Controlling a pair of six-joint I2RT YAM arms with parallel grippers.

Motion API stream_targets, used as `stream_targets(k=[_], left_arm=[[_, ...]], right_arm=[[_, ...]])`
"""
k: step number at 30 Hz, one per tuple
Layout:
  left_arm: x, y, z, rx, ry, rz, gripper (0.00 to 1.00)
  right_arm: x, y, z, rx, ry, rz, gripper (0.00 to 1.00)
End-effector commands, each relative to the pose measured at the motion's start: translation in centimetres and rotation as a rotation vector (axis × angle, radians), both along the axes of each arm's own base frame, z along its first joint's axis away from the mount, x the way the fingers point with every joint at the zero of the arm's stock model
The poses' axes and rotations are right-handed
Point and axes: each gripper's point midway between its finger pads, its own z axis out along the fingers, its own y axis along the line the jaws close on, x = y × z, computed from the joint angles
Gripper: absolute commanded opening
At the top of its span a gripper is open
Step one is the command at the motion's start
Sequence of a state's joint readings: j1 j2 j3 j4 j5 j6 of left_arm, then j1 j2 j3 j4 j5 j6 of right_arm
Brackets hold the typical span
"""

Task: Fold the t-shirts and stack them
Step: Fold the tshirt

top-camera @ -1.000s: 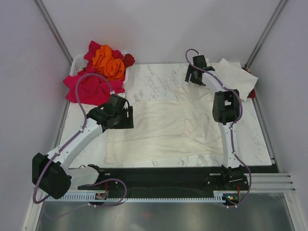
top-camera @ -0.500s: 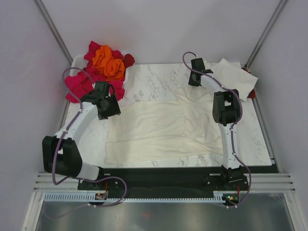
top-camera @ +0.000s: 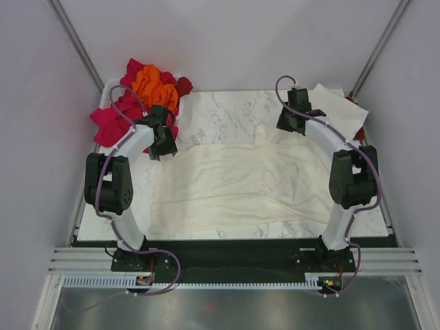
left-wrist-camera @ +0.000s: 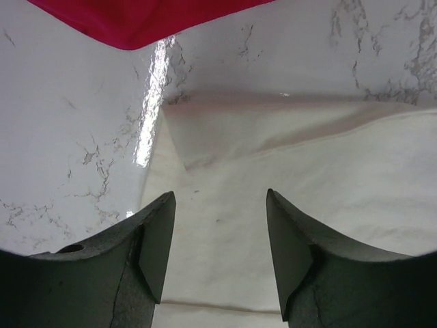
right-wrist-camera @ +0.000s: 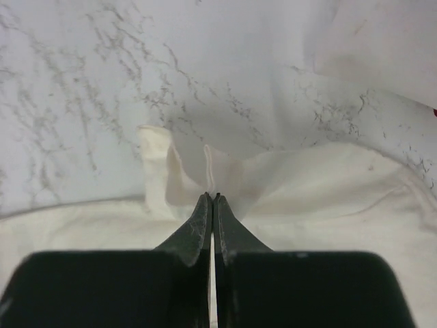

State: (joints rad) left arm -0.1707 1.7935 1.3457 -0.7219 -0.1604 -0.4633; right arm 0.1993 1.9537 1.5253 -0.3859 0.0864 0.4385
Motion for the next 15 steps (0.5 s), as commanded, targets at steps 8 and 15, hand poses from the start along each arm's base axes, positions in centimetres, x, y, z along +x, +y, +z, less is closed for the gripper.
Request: stream_targets(k=[8,15], left_arm=[[1.3,1.0,-1.6,0.056,0.001,0.089,0.61],[1.0,0.7,-3.5,0.051,0.044,0.096,0.56]], right_arm=[[-3.8,0.9,5.9,0.126,-0.173,0.011,0.00],[-5.0,0.2,7.1,0.119,-0.208,-0.006,0.00]])
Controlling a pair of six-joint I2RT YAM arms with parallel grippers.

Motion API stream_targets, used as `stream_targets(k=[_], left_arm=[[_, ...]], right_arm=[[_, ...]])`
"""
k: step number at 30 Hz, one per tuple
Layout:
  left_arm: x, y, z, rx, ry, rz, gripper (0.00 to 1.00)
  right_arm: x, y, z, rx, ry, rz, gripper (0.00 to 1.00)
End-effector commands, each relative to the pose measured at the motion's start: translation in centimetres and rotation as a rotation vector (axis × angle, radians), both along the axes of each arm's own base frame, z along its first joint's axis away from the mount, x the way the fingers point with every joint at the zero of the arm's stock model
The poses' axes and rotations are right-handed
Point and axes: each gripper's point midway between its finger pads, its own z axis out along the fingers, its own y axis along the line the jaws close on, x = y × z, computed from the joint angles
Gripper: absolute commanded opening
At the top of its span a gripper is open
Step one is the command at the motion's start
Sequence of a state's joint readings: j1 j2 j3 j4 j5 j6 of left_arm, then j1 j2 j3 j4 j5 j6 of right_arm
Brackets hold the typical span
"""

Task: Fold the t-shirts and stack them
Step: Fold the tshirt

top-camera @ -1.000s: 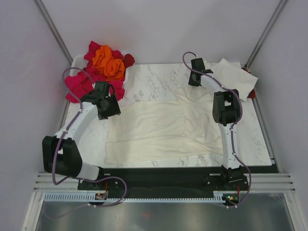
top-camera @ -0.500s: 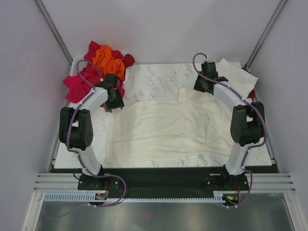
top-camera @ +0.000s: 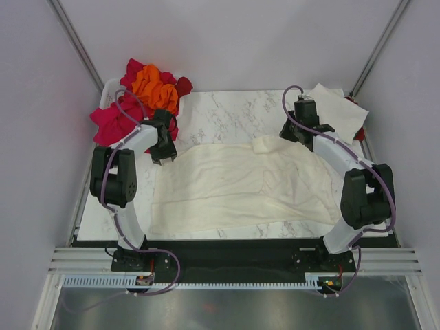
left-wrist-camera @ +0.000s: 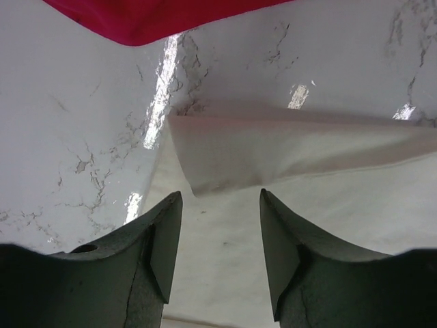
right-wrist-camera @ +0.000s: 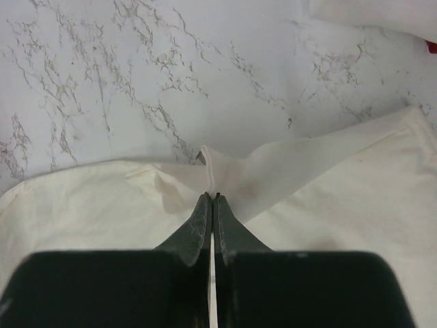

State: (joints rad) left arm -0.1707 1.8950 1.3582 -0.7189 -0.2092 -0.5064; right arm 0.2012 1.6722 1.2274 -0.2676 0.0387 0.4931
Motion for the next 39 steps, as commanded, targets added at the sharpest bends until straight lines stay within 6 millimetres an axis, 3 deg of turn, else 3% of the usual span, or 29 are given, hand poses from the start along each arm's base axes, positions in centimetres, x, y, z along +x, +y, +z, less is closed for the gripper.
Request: stream_targets(k=[1,11,19,22,25,28,35,39], left_arm=[[0.8,0.0,-0.4,0.008,-0.024,0.044,0.56],[1.3,0.0,-1.0,0.027,-0.022,0.044,0.48],[2.1,0.5,-1.1,0.054,-0.029,0.045,0.53],[2.4,0.6,-1.2,0.060,-0.031,0.044,0.40],[2.9,0.6,-1.0,0.057,-0.039,0.037,0.12],[2.9,0.5,-0.7,0.056,-0.043,0.033,0.02],[3.3,0.7,2.6,0.060,-0.119,0.012,0.02],[3.2,0.9,5.5,0.067,-0.176,-0.020,0.02]], right_arm=[[0.1,0.1,4.3,0.024,-0.126,-0.015,0.00],[-0.8,-0.5,5.3,0.003,-0.144,-0.013,0.00],[-1.2,-0.7,5.5,-0.005,-0.145,-0.010,0.00],[-1.3,-0.7,5.2,-0.011,-0.139,-0.007,0.00],[-1.3,-0.7,5.0,-0.010,-0.135,-0.006,0.00],[-1.4,-0.4,5.2,-0.002,-0.138,0.005,0.00],[-1.7,-0.7,7.5,-0.005,-0.168,-0.001,0.00],[-3.3,-1.7,9.3,-0.029,-0.178,-0.025,0.00]])
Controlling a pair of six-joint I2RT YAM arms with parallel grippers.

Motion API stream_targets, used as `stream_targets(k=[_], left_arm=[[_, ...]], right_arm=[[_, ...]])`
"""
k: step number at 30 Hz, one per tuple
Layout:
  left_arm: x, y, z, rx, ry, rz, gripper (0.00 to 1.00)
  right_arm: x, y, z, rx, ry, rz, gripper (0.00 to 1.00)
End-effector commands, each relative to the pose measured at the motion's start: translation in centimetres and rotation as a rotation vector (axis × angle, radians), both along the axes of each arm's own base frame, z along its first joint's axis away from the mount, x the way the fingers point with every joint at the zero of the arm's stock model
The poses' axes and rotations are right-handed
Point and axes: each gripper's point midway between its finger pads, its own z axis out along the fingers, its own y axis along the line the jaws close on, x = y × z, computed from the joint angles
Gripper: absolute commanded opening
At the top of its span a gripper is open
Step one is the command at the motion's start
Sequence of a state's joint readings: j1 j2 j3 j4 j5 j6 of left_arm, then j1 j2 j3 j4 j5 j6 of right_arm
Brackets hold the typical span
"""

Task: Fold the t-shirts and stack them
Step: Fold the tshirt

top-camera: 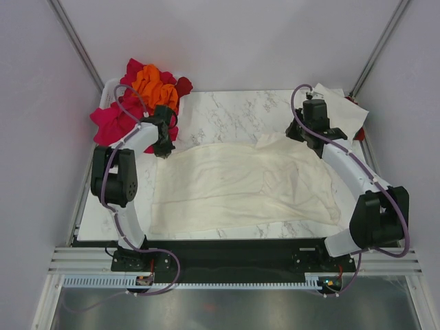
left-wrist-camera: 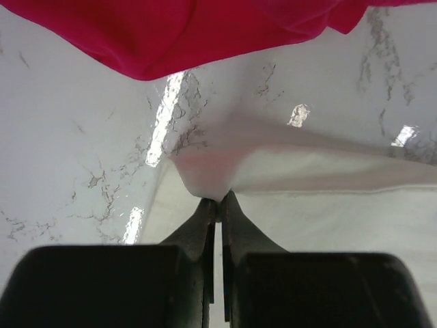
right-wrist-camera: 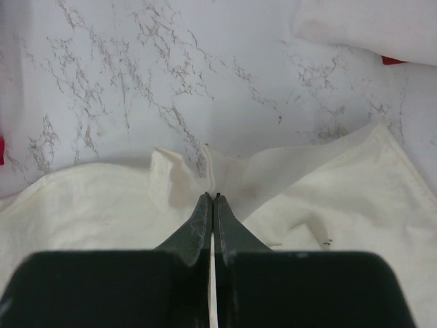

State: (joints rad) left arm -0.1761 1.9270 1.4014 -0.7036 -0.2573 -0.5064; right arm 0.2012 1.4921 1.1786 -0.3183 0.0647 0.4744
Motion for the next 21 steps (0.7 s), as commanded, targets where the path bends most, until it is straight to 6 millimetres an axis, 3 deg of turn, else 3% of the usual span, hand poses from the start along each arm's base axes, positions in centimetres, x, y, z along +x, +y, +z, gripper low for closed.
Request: stream_targets(k=[1,7,8,9,11,21], left_arm=[[1.5,0.7,5.6,0.034,-0.146,-0.038,0.02],[-0.2,1.4,6.8,0.031,-0.154,-0.038,0.02],[-0.6,1.5,6.6,0.031,-0.147,-0.038,0.02],[-0.9,1.6,6.7,0.031,-0.146,-0.042,0.02],[-1.9,1.8,6.7,0.037,-0.138,-0.045,0.02],[-6.4,3.2,6.4,0.081,-0.107,-0.062,0.02]], right_arm=[[-1.1,-1.0,4.7,-0.029,-0.093,-0.021,0.00],[-5.5,-3.6,3.9,-0.093,-0.064,-0.093,0.00],[-6.5,-4.0,2.7,-0.106,-0.032,-0.099,0.00],[-7.3,-4.4,3.1,-0.112,-0.047,-0.116,0.00],[-8.6,-5.3,2.0,-0.133,-0.018,-0.146,0.00],[-12.6,-6.5,0.2,-0.128,0.015,-0.191,0.00]])
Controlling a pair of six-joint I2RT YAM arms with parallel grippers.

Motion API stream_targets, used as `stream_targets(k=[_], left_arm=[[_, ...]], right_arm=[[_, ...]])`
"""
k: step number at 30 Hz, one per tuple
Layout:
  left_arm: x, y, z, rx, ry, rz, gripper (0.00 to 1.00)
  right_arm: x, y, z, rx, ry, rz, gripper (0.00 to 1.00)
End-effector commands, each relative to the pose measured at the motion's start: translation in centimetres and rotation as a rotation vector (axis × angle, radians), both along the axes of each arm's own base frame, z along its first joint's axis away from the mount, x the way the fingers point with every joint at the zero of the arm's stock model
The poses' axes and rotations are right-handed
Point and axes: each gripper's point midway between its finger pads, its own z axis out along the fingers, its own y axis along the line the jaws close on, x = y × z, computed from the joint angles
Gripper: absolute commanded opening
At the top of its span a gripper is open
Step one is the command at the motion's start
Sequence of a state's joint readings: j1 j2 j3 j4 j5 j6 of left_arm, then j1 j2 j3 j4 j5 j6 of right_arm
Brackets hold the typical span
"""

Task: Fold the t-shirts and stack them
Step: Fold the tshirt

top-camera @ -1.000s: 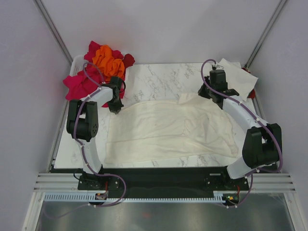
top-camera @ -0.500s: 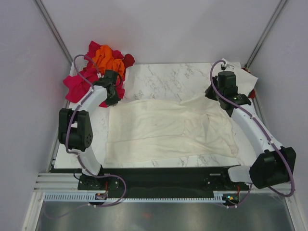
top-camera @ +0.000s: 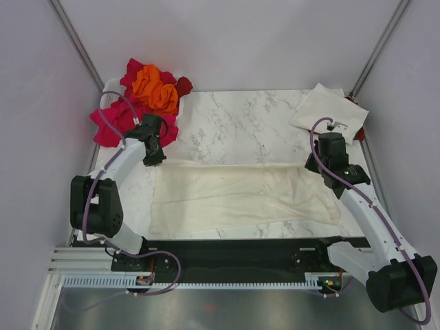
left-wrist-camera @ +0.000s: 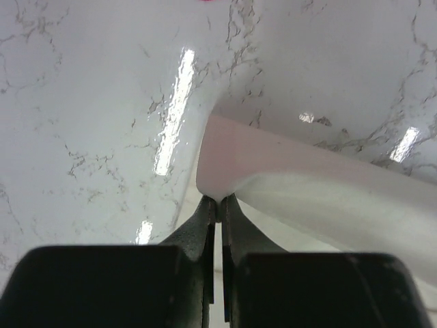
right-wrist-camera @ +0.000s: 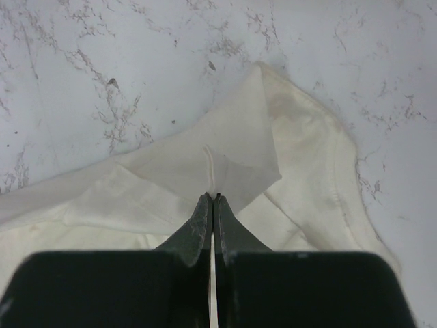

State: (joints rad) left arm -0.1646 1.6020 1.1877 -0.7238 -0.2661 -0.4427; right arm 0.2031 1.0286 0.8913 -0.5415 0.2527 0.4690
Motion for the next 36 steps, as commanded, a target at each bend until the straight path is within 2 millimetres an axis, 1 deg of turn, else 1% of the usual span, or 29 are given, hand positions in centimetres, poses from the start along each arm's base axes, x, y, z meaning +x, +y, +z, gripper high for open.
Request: stream_targets(k=[1,2,4,6,7,8,10,11,12,13,15,16,17,18,19,20,21,22,24,25,26,27,28,30,31,32,33,34,36], left_arm=[[-1.3,1.5,1.4,0.065,-0.024,-0.020,0.02],[-1.9,1.5,1.0,0.066,-0.011,-0.024,0.02],[-2.6,1.5,1.0,0.057,-0.006,-0.031,0.02],[-3.7,1.2,0.4,0.040,0.020,-0.038,0.02],[-4.1,1.1,0.7,0.028,0.013,-0.038,0.02],[-4.8,0.9,0.3,0.010,0.029,-0.042,0.02],[-5.8,0.8,0.3,-0.003,0.029,-0.047,0.03],[-6.5,0.8,-0.2,-0.008,0.047,-0.048,0.04],[-7.1,0.5,-0.3,-0.024,0.058,-0.056,0.06],[-7.8,0.4,-0.5,-0.035,0.078,-0.058,0.13],[-8.8,0.0,-0.4,-0.062,0.083,-0.063,0.21],[-9.1,0.0,-0.2,-0.070,0.079,-0.063,0.27],[-9.4,-0.1,0.5,-0.079,0.060,-0.064,0.31],[-9.3,-0.2,1.1,-0.087,0.038,-0.062,0.38],[-9.3,-0.4,1.6,-0.096,0.023,-0.069,0.44],[-8.9,-0.5,3.0,-0.108,-0.016,-0.070,0.47],[-8.7,-0.7,3.7,-0.116,-0.037,-0.074,0.51],[-8.5,-0.8,4.3,-0.120,-0.055,-0.075,0.52],[-7.7,-0.8,5.8,-0.122,-0.105,-0.071,0.60],[-7.5,-0.7,6.1,-0.119,-0.114,-0.067,0.60],[-6.9,-0.7,6.4,-0.116,-0.127,-0.064,0.61],[-6.4,-0.8,6.5,-0.116,-0.136,-0.063,0.60],[-5.7,-1.0,5.5,-0.120,-0.105,-0.065,0.58],[-4.8,-1.9,4.8,-0.154,-0.077,-0.071,0.56],[-3.9,-2.3,3.5,-0.167,-0.048,-0.072,0.55],[-3.4,-2.7,3.0,-0.177,-0.037,-0.075,0.55],[-3.0,-3.2,2.4,-0.194,-0.030,-0.073,0.55],[-2.2,-3.7,1.1,-0.203,-0.004,-0.076,0.54],[-1.8,-4.3,-0.2,-0.214,0.033,-0.073,0.54]], right_arm=[[-1.1,-1.0,-0.1,-0.005,-0.007,-0.055,0.00],[-1.6,-1.2,-0.8,-0.008,0.010,-0.066,0.00],[-2.1,-1.3,-1.4,0.000,0.023,-0.081,0.00],[-2.7,-1.4,-2.2,0.001,0.051,-0.090,0.00],[-3.1,-1.4,-2.9,0.009,0.066,-0.099,0.00],[-3.4,-1.5,-3.1,0.014,0.071,-0.105,0.00],[-4.0,-1.7,-3.6,0.016,0.079,-0.126,0.00],[-4.5,-1.8,-4.3,0.028,0.096,-0.150,0.00],[-4.8,-1.9,-4.3,0.037,0.092,-0.162,0.00],[-5.0,-2.1,-4.4,0.040,0.090,-0.179,0.03],[-5.7,-2.3,-4.7,0.074,0.089,-0.230,0.18],[-5.8,-2.5,-4.7,0.079,0.082,-0.253,0.35],[-6.0,-2.7,-4.9,0.082,0.078,-0.270,0.45],[-6.0,-2.8,-5.0,0.093,0.076,-0.291,0.57],[-5.9,-2.8,-4.9,0.100,0.071,-0.302,0.83],[-5.7,-2.8,-4.9,0.107,0.067,-0.313,0.94],[-5.5,-2.7,-4.9,0.108,0.067,-0.310,0.98],[-5.2,-2.6,-4.9,0.110,0.069,-0.308,0.98],[-4.3,-2.0,-4.6,0.108,0.076,-0.268,0.98],[-3.8,-1.6,-4.2,0.115,0.070,-0.251,0.98],[-3.4,-1.2,-4.4,0.122,0.081,-0.233,0.98],[-3.2,-0.1,-4.5,0.162,0.092,-0.182,0.98],[-3.3,0.5,-5.2,0.179,0.106,-0.163,0.97],[-3.0,2.1,-5.9,0.251,0.112,-0.108,0.95],[-3.1,2.6,-6.6,0.274,0.124,-0.094,0.92],[-3.1,3.0,-7.9,0.292,0.145,-0.090,0.91],[-3.3,3.5,-8.6,0.305,0.169,-0.077,0.91],[-3.5,3.6,-9.6,0.305,0.190,-0.077,0.90],[-3.1,3.8,-11.2,0.296,0.229,-0.077,0.90]])
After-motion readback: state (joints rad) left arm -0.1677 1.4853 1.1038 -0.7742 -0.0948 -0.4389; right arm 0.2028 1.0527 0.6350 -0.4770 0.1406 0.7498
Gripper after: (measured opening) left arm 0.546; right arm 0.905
